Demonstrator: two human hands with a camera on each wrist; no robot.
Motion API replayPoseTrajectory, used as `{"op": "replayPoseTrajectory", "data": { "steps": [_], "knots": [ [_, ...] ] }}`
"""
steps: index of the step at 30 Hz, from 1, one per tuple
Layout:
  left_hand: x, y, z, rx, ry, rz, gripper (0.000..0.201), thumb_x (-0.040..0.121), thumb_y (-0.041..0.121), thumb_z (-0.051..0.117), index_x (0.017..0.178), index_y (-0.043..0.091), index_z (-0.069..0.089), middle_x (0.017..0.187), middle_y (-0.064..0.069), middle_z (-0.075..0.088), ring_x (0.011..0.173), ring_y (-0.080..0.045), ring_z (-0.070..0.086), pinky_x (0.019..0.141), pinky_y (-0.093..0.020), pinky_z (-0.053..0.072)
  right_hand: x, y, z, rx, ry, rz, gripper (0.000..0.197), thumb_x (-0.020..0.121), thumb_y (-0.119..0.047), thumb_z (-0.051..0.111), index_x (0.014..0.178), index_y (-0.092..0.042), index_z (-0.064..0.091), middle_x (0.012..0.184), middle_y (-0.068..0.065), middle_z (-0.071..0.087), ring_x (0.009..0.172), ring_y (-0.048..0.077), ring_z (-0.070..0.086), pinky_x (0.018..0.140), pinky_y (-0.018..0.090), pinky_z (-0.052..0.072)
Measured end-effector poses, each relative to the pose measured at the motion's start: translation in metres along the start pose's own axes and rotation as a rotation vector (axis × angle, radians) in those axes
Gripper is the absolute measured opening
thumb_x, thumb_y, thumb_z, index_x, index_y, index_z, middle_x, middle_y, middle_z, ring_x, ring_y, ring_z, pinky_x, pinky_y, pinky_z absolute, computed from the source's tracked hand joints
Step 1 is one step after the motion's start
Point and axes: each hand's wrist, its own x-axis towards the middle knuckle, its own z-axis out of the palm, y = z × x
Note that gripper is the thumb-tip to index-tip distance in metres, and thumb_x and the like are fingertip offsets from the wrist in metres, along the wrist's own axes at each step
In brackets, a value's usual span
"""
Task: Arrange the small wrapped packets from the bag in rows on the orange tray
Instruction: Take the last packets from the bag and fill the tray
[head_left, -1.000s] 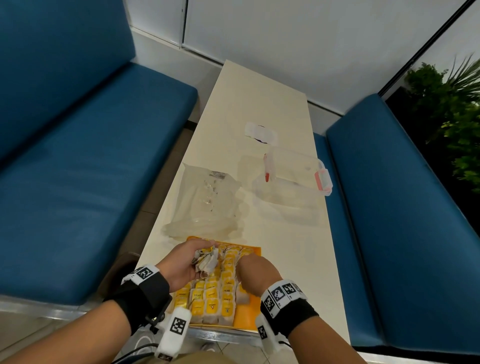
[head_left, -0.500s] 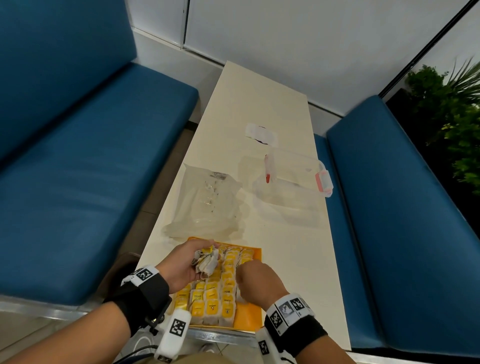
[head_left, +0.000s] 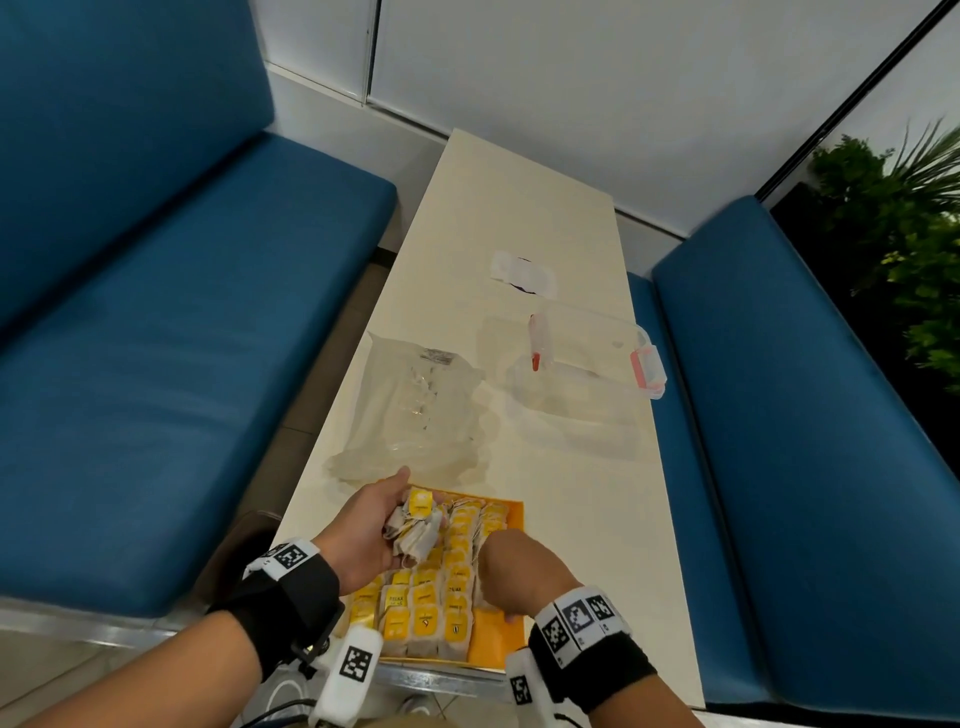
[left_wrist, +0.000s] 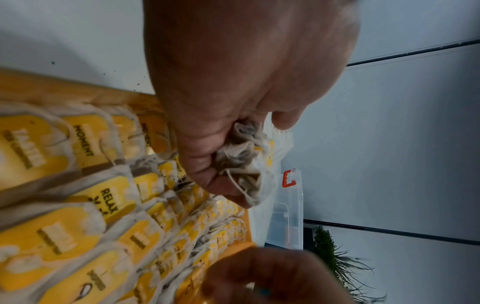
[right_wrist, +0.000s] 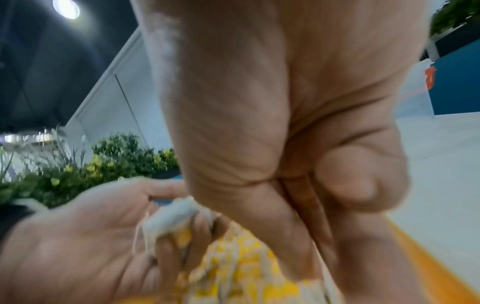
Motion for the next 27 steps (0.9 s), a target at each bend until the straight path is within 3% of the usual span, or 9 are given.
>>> {"op": "replayPoseTrajectory", "data": {
  "steps": [3, 5, 8, 11, 14, 17, 21, 24, 27],
  "knots": [
    [-0.001, 0.0, 0.001, 0.047, -0.019, -0.013, 0.064, 0.104, 0.057, 0.036, 0.121, 0.006, 0.072, 0.109, -0.018, 0.073, 0.086, -0.028, 0.07, 0.076, -0.036, 0.056, 0.005, 0.0, -0.012, 0.117, 0.332, -0.074, 0.021, 0.091, -0.014, 0.051, 0.096, -0.019, 0.071, 0.104, 0.003, 0.07, 0.095, 0.022, 0.066, 0.078, 0.032, 0.052],
    [-0.002, 0.0, 0.004, 0.088, -0.04, -0.016, 0.066, 0.104, 0.058, 0.034, 0.119, 0.005, 0.071, 0.106, -0.017, 0.073, 0.084, -0.027, 0.069, 0.072, -0.034, 0.055, 0.007, -0.006, -0.018, 0.242, 0.456, -0.197, 0.022, 0.093, -0.015, 0.053, 0.101, -0.023, 0.072, 0.104, -0.003, 0.067, 0.096, 0.017, 0.063, 0.083, 0.032, 0.052],
    [-0.006, 0.001, 0.008, 0.118, -0.052, -0.014, 0.063, 0.104, 0.058, 0.032, 0.108, 0.006, 0.068, 0.09, -0.015, 0.071, 0.073, -0.025, 0.068, 0.061, -0.031, 0.053, 0.008, -0.018, -0.021, 0.302, 0.448, -0.336, 0.023, 0.094, -0.016, 0.055, 0.104, -0.023, 0.075, 0.1, -0.004, 0.065, 0.092, 0.016, 0.063, 0.083, 0.033, 0.051],
    [-0.007, 0.003, 0.011, 0.159, -0.065, -0.008, 0.064, 0.104, 0.059, 0.031, 0.108, 0.007, 0.068, 0.082, -0.013, 0.067, 0.066, -0.023, 0.064, 0.057, -0.03, 0.046, 0.013, -0.023, -0.017, 0.298, 0.422, -0.322, 0.024, 0.095, -0.02, 0.055, 0.11, -0.024, 0.073, 0.102, -0.003, 0.065, 0.093, 0.016, 0.062, 0.083, 0.032, 0.05],
    [-0.006, 0.003, 0.009, 0.177, -0.083, -0.011, 0.068, 0.104, 0.06, 0.03, 0.122, 0.007, 0.068, 0.092, -0.015, 0.071, 0.076, -0.024, 0.068, 0.064, -0.032, 0.053, 0.016, -0.024, -0.017, 0.317, 0.458, -0.286, 0.021, 0.091, -0.031, 0.062, 0.109, -0.027, 0.072, 0.102, -0.006, 0.064, 0.089, 0.012, 0.061, 0.083, 0.031, 0.052],
    [-0.007, 0.002, 0.008, 0.146, -0.108, -0.026, 0.069, 0.103, 0.062, 0.032, 0.126, 0.008, 0.068, 0.101, -0.016, 0.072, 0.085, -0.026, 0.069, 0.075, -0.036, 0.056, 0.019, -0.024, -0.016, 0.313, 0.472, -0.254, 0.024, 0.085, -0.036, 0.067, 0.108, -0.029, 0.068, 0.102, -0.008, 0.062, 0.086, 0.01, 0.059, 0.081, 0.031, 0.052],
    [-0.009, 0.003, 0.007, 0.135, -0.126, -0.022, 0.066, 0.102, 0.061, 0.036, 0.124, 0.008, 0.069, 0.101, -0.015, 0.071, 0.083, -0.025, 0.068, 0.067, -0.033, 0.055, 0.02, -0.025, -0.016, 0.358, 0.507, -0.247, 0.023, 0.087, -0.029, 0.065, 0.109, -0.025, 0.07, 0.104, -0.007, 0.068, 0.085, 0.006, 0.059, 0.082, 0.026, 0.053],
    [-0.009, 0.002, 0.005, 0.093, -0.149, 0.013, 0.052, 0.099, 0.052, 0.052, 0.114, 0.006, 0.071, 0.099, -0.013, 0.069, 0.082, -0.023, 0.067, 0.07, -0.034, 0.053, 0.02, -0.023, -0.017, 0.399, 0.552, -0.238, 0.024, 0.091, -0.02, 0.058, 0.11, -0.021, 0.071, 0.102, -0.004, 0.072, 0.086, 0.007, 0.064, 0.081, 0.02, 0.052],
    [-0.009, 0.0, 0.007, 0.072, -0.121, 0.059, 0.031, 0.096, 0.036, 0.063, 0.106, 0.008, 0.073, 0.093, -0.012, 0.069, 0.078, -0.02, 0.067, 0.067, -0.031, 0.054, 0.021, -0.023, -0.017, 0.42, 0.583, -0.23, 0.023, 0.092, -0.018, 0.054, 0.108, -0.022, 0.07, 0.097, -0.002, 0.074, 0.084, 0.012, 0.067, 0.078, 0.026, 0.055]
  ]
}}
